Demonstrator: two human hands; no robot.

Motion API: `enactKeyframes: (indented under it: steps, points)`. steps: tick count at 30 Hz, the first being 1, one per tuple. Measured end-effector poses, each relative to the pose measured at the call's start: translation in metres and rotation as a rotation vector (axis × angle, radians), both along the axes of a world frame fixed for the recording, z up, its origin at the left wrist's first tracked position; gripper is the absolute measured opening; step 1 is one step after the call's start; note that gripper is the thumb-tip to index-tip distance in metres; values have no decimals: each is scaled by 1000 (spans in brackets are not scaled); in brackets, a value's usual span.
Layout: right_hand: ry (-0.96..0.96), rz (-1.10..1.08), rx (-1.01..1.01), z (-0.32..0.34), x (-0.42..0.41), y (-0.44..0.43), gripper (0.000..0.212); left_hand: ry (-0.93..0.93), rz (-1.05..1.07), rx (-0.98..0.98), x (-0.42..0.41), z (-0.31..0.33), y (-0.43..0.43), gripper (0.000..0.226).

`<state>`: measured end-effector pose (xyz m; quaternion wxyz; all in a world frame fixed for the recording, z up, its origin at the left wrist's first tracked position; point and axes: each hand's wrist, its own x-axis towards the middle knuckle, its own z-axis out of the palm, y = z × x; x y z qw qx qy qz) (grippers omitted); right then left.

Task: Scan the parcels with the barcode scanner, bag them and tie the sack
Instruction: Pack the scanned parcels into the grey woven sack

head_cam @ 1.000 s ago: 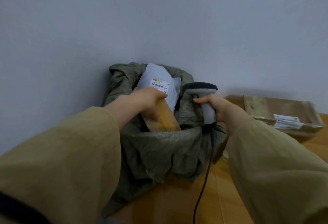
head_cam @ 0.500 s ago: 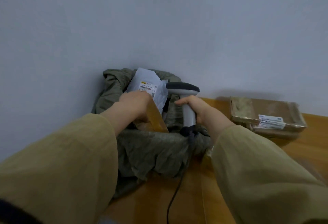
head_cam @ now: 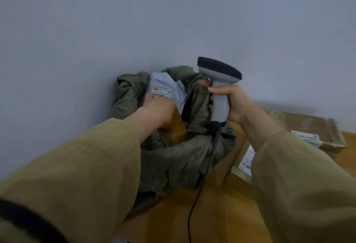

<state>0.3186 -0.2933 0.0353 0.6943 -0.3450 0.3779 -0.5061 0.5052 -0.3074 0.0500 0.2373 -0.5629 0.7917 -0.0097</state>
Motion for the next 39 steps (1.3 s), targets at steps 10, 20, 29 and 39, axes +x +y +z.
enactKeyframes:
  steps: [10, 20, 29, 39]
  points:
    - [21, -481, 303, -18, -102, 124, 7, 565, -256, -193, -94, 0, 70, 56]
    - [-144, -474, 595, -88, -117, 185, 19, 396, 256, 434, -205, -115, 120, 114]
    - [-37, -416, 584, -102, -134, 190, 27, 312, 318, 253, -220, -152, 140, 116]
    - [-153, -564, 134, -19, -152, 182, 23, 899, 260, 211, -187, 0, 111, 106]
